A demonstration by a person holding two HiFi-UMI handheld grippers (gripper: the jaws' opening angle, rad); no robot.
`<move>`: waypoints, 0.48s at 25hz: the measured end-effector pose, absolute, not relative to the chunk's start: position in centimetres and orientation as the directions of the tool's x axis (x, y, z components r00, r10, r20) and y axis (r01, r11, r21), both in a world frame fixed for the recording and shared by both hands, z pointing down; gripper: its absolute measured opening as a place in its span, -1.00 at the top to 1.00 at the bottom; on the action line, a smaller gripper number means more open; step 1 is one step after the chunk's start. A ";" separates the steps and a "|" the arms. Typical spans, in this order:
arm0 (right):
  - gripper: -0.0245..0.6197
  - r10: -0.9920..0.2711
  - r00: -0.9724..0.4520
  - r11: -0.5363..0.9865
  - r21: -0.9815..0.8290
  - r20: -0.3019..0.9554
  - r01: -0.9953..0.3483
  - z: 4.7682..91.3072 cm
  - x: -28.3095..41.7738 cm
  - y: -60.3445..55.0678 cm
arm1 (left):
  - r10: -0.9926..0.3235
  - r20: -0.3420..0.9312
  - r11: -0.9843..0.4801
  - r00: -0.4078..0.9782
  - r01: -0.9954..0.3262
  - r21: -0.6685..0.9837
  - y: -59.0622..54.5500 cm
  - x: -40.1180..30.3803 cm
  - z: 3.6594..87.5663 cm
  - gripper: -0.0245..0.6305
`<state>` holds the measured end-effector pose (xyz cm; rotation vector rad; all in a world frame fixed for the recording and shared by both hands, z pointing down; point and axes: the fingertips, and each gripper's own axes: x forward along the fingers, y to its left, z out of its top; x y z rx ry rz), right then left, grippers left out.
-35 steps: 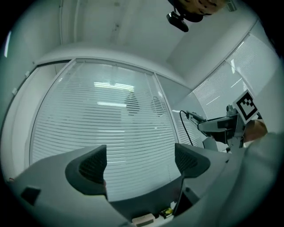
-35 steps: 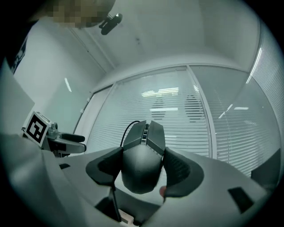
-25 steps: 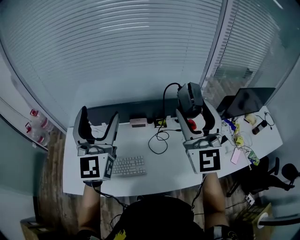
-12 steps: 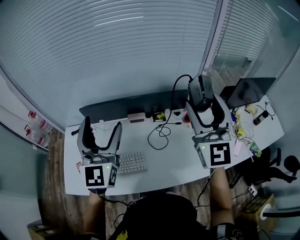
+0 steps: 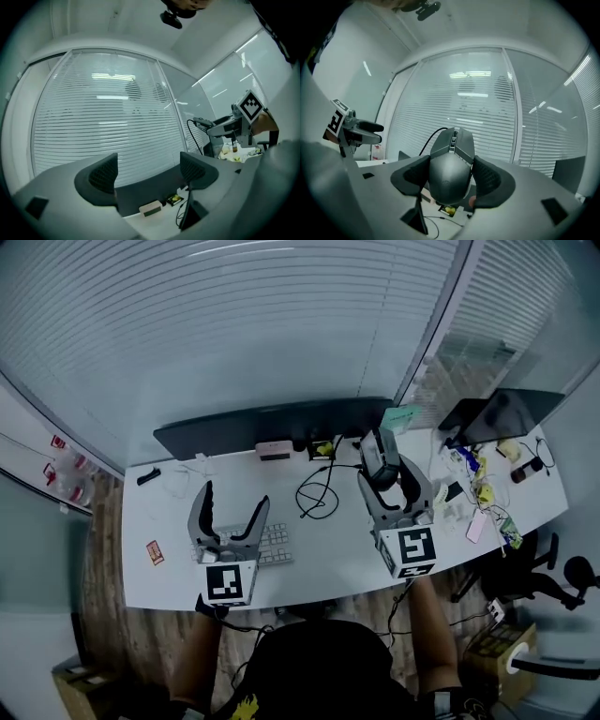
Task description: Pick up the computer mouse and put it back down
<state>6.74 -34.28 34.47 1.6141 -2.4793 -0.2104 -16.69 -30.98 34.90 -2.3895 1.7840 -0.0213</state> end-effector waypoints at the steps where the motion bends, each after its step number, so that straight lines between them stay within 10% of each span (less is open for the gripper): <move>1: 0.00 -0.911 -0.400 0.412 0.199 0.100 -0.889 35.9 6.6 -34.2 | -0.954 -0.062 -0.282 0.293 -0.949 -0.143 -31.0 -16.6 36.0 -0.36; 12: 0.00 -0.860 -0.389 0.415 0.008 0.330 -0.910 49.4 5.6 -33.3 | -0.958 0.108 -0.278 0.267 -0.956 -0.096 -30.0 -16.5 45.8 -0.33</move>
